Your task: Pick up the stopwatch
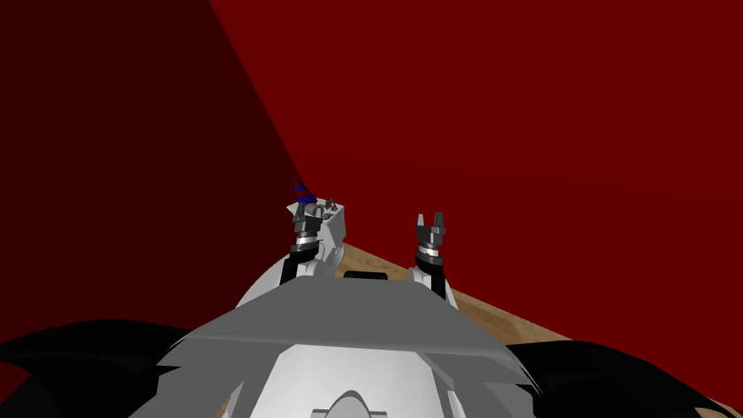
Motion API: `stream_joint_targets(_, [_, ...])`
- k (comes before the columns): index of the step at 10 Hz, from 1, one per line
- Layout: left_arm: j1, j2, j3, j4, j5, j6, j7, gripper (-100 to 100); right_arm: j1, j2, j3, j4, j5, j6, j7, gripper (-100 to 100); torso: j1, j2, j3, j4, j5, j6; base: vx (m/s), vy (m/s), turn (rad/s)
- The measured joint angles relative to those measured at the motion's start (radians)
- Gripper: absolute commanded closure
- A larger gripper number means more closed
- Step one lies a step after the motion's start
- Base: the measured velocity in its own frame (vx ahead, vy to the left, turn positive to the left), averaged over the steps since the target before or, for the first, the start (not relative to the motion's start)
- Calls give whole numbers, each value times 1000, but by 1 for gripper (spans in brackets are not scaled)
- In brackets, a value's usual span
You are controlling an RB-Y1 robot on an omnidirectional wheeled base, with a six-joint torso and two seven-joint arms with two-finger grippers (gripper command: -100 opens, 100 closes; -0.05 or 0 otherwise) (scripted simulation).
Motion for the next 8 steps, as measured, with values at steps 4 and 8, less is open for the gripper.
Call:
stream_joint_targets(4, [-38,110,12,57,0,18,-5,-100,0,0,0,0,0,0,0,0,-3,3,1,1,0,0,-40,-40,29])
stream_joint_targets(8, [-110,192,37,169,1,42,-12,-100,0,0,0,0,0,0,0,0,-4,5,3,1,-1,0,-75,-66,49])
